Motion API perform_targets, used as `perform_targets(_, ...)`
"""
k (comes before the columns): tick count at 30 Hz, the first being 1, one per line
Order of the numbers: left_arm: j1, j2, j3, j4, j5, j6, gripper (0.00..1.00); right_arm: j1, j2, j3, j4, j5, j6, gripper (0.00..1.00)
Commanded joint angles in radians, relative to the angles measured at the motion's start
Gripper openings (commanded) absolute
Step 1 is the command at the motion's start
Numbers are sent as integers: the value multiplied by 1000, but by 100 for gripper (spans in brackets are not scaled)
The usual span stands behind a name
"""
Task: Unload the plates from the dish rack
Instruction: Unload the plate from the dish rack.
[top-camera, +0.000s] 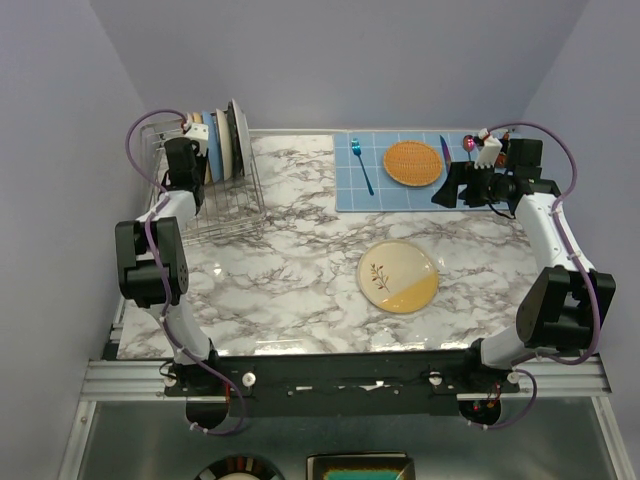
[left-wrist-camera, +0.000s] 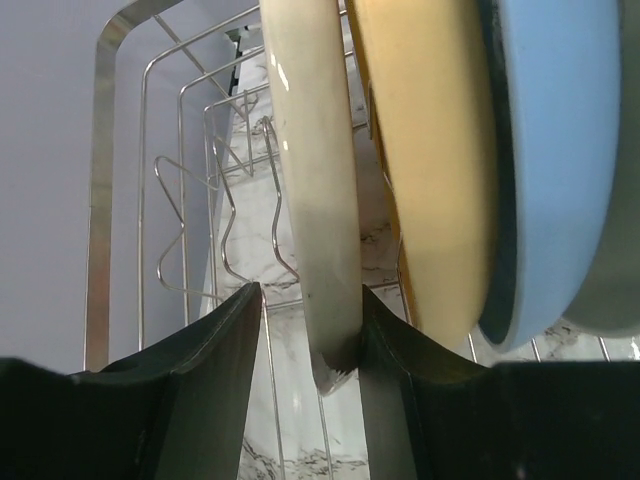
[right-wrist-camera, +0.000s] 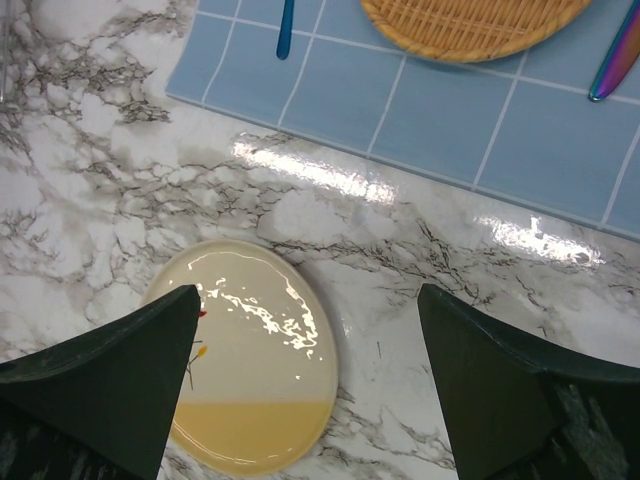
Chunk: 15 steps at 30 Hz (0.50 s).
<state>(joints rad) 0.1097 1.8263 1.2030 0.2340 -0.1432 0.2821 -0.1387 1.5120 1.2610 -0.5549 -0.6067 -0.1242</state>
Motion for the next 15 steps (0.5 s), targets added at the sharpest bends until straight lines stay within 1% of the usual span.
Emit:
perform_targets(1, 7, 53, 58, 30, -6, -24, 50, -4, 16, -15, 4, -28, -8, 99)
perform_targets(5, 10, 83, 96, 13, -4, -24, 47, -6, 17, -15, 4, -33, -9, 99)
perform_targets(8, 8, 90, 110, -2, 8, -26, 38, -4, 17, -18, 3, -31, -12, 99)
perform_targets(11, 10, 91, 118, -19, 22, -21, 25, -6, 20, -18, 4, -34, -12, 99)
perform_targets(12, 10, 93, 118, -24, 24, -21, 18, -6, 22, -18, 3, -36, -9, 99)
perform_targets(14, 10, 94, 122, -27, 31, -15, 10, -6, 24, -17, 1, -41, -9, 99)
perform_targets(15, 8, 96, 122, -30, 31, -15, 4, -4, 25, -15, 1, -42, -9, 99)
